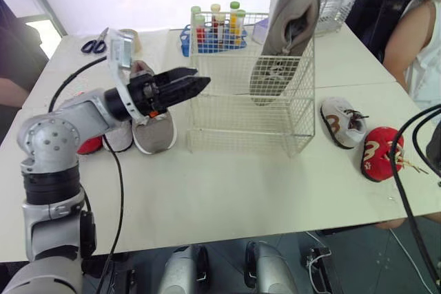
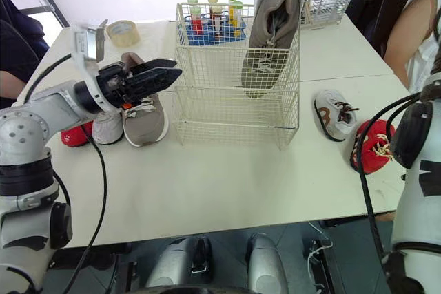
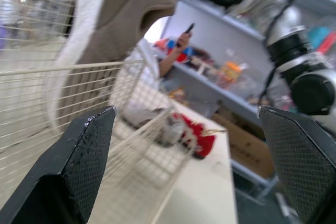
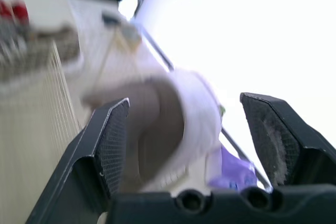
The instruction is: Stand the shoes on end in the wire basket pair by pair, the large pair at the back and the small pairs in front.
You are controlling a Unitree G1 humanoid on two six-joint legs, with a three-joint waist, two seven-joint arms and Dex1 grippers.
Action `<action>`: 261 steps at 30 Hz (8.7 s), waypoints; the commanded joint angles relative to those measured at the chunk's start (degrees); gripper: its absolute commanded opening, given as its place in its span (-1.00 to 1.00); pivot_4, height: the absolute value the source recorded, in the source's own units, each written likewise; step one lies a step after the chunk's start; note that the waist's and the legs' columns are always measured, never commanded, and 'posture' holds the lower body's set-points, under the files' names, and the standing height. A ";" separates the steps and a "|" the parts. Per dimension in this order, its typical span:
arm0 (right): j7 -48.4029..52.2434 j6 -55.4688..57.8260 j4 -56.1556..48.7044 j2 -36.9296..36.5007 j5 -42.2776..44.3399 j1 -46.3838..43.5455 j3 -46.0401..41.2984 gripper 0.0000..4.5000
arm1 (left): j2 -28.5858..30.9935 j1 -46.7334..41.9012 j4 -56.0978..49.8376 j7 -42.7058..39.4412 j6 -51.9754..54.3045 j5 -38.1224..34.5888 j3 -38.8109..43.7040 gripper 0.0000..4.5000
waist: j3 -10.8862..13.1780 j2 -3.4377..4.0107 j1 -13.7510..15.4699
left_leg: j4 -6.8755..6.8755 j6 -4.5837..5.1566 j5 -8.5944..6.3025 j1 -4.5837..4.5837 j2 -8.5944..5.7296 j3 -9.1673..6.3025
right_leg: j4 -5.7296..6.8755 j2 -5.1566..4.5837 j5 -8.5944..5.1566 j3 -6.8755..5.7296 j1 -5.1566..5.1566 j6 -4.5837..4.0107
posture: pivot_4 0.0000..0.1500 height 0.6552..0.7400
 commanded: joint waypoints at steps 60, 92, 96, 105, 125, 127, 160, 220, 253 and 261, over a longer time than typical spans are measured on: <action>-27.94 31.10 -57.16 2.80 40.77 30.15 -6.11 0.63 | -2.34 -52.80 74.03 14.23 -51.94 48.99 7.17 -0.98 | 0.49 -1.09 0.35 | 0.36 0.31 -0.15 -0.68 -0.06 0.10 | 0.29 -0.13 0.03 -0.07 -0.50 0.03 | 1.00 1.00; -45.99 35.13 -69.25 -2.86 54.92 41.61 -15.38 0.63 | -32.55 -46.89 71.08 14.22 -111.18 51.22 2.67 -0.98 | 0.50 -1.11 1.69 | 0.45 0.56 -0.28 -0.36 -0.09 0.18 | 0.00 -0.24 0.10 -0.08 -0.16 0.15 | 1.00 1.00; -47.01 34.69 -69.57 -3.69 55.81 42.03 -15.38 0.63 | -33.68 -45.24 73.54 15.98 -114.91 54.05 1.07 -0.98 | 0.50 -1.11 1.80 | 0.46 0.64 -0.33 -0.37 -0.09 0.18 | -0.02 -0.27 0.10 -0.08 -0.15 0.15 | 1.00 1.00; -49.27 34.23 -70.21 -5.25 58.09 42.51 -15.50 0.63 | -34.01 -41.70 77.33 22.09 -115.46 60.11 -2.17 -0.98 | 0.49 -1.12 1.73 | 0.50 0.81 -0.43 -0.35 -0.10 0.18 | -0.05 -0.30 0.10 -0.08 -0.12 0.15 | 1.00 1.00; -49.51 32.37 -69.68 -6.40 58.90 43.73 -14.88 0.63 | -33.18 -25.15 69.24 25.15 -106.01 62.44 -6.90 0.98 | 0.41 -1.09 1.74 | 0.54 0.91 -0.51 -0.18 -0.09 0.14 | -0.01 -0.37 0.14 -0.09 0.04 0.08 | 1.00 1.00; -49.46 32.17 -69.61 -6.34 58.86 43.78 -14.70 0.63 | -33.29 -23.47 65.50 23.52 -106.37 61.38 -7.42 0.98 | 0.41 -1.09 1.73 | 0.54 0.80 -0.45 -0.19 -0.09 0.15 | -0.01 -0.37 0.14 -0.10 0.02 0.08 | 1.00 1.00; -70.84 40.49 -61.12 -5.22 37.06 68.92 -23.97 0.63 | 6.91 2.20 -4.24 -14.38 -4.58 2.56 -5.18 0.98 | -5.22 -0.63 1.21 | 0.50 0.69 -0.43 -0.10 -0.14 0.14 | -0.20 -0.14 0.13 -0.13 0.34 0.30 | -1.00 1.00; -63.57 25.79 -56.02 -0.03 10.67 54.97 -21.77 -0.97 | 0.76 -3.83 0.57 -12.87 -0.53 3.69 -4.86 1.00 | -5.65 -0.04 0.25 | 0.39 0.53 -0.35 0.12 -0.28 0.16 | -0.20 -0.06 0.08 -0.03 0.44 0.35 | -1.00 1.00; -18.65 -9.79 -59.26 -6.60 10.70 35.89 5.49 -1.00 | 1.58 -17.13 15.70 -22.66 13.09 3.37 -5.64 0.41 | -1.93 -0.29 0.24 | 0.39 0.60 -0.42 0.69 -0.17 0.26 | 0.03 -0.30 -0.26 0.15 0.73 0.16 | 1.00 1.00; -18.57 -5.11 -59.71 -6.74 11.94 35.57 4.74 -1.00 | -0.48 -15.13 14.49 -19.58 15.76 0.73 -3.02 -0.87 | -1.76 -0.32 0.26 | 0.38 0.59 -0.42 0.69 -0.15 0.26 | 0.03 -0.33 -0.27 0.15 0.71 0.15 | 1.00 1.00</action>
